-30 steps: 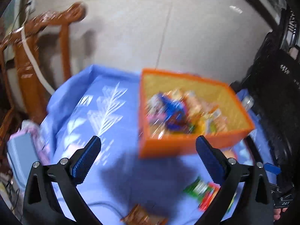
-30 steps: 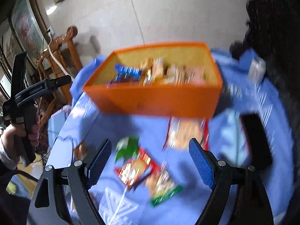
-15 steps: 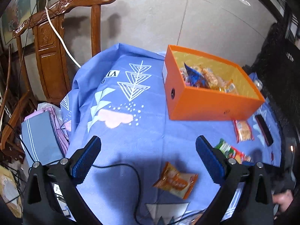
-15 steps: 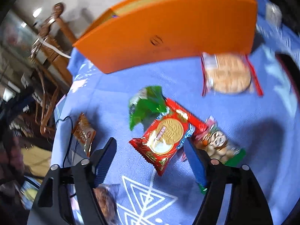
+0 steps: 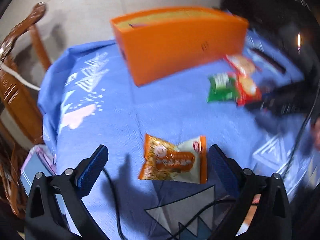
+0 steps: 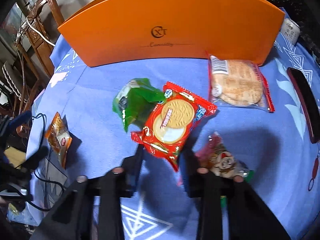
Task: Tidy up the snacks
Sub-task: 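Grasp the red round biscuit pack with the right tool while the left tool grasps the orange snack pack, then carry both packs up toward the orange box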
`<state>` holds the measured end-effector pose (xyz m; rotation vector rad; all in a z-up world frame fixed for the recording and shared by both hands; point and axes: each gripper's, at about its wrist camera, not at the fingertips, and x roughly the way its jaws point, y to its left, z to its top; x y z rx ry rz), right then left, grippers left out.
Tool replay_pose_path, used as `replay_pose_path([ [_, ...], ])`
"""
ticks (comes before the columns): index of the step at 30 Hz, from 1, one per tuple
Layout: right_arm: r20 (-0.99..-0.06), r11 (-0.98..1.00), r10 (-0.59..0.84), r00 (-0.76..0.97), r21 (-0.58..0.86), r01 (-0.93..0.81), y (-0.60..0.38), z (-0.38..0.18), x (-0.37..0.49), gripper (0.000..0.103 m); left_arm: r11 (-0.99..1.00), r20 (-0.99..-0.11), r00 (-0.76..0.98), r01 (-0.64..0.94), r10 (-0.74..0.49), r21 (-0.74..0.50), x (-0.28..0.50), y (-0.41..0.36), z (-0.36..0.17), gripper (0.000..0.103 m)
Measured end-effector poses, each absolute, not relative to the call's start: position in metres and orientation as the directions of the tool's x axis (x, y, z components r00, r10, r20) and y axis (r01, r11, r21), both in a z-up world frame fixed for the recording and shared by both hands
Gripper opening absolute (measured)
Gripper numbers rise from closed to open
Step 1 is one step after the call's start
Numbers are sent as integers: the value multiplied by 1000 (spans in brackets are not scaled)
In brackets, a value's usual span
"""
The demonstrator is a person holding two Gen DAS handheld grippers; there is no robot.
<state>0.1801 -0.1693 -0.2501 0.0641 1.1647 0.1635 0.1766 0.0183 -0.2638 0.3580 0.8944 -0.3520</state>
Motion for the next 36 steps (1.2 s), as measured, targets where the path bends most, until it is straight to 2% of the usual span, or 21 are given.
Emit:
replay_pose_path([
  [1, -910, 987, 156, 384, 128, -97, -173, -250, 180, 20, 873, -807, 572, 458, -144, 169, 177, 15, -270, 99],
  [2, -912, 989, 144, 384, 117, -93, -175, -250, 180, 11, 861, -810, 569, 474, -140, 184, 177, 13, -275, 99],
  [7, -912, 986, 169, 375, 155, -69, -188, -248, 182, 10, 815, -818, 554, 540, -157, 209, 175, 2, -294, 99],
  [10, -906, 973, 221, 360, 230, -17, -195, -246, 184, 20, 829, -820, 543, 533, -182, 169, 181, 5, -296, 99],
  [13, -898, 964, 240, 368, 265, 19, -196, -242, 188, 38, 848, -822, 529, 516, -208, 118, 185, 9, -298, 99],
  [15, -897, 960, 241, 370, 275, 41, -194, -239, 194, 55, 859, -824, 519, 505, -226, 83, 186, 13, -300, 99],
  [17, -896, 958, 229, 380, 276, 75, -193, -236, 199, 61, 866, -826, 513, 496, -234, 62, 188, 16, -300, 99],
  [23, -920, 955, 151, 360, 230, 186, -196, -241, 223, 62, 877, -821, 519, 478, -237, 49, 188, 17, -301, 99],
  [25, -926, 967, 119, 359, 190, 172, -191, -242, 227, 53, 876, -818, 523, 479, -239, 51, 188, 17, -301, 99],
  [26, -930, 974, 91, 357, 159, 164, -189, -242, 228, 43, 874, -816, 525, 483, -242, 52, 187, 18, -300, 99],
  [27, -929, 973, 95, 356, 162, 163, -190, -242, 229, 43, 871, -814, 525, 489, -250, 48, 187, 18, -300, 95],
  [28, -929, 971, 105, 355, 173, 166, -192, -243, 229, 43, 865, -810, 523, 501, -264, 42, 185, 17, -299, 86],
  [29, -930, 970, 108, 350, 175, 166, -194, -242, 229, 43, 858, -807, 523, 513, -275, 40, 182, 16, -297, 83],
  [30, -931, 972, 104, 350, 169, 163, -196, -241, 228, 43, 850, -804, 523, 525, -282, 44, 179, 13, -296, 74],
  [36, -915, 971, 124, 385, 192, 143, -203, -226, 215, 43, 870, -803, 523, 493, -285, 12, 175, 10, -293, 70],
])
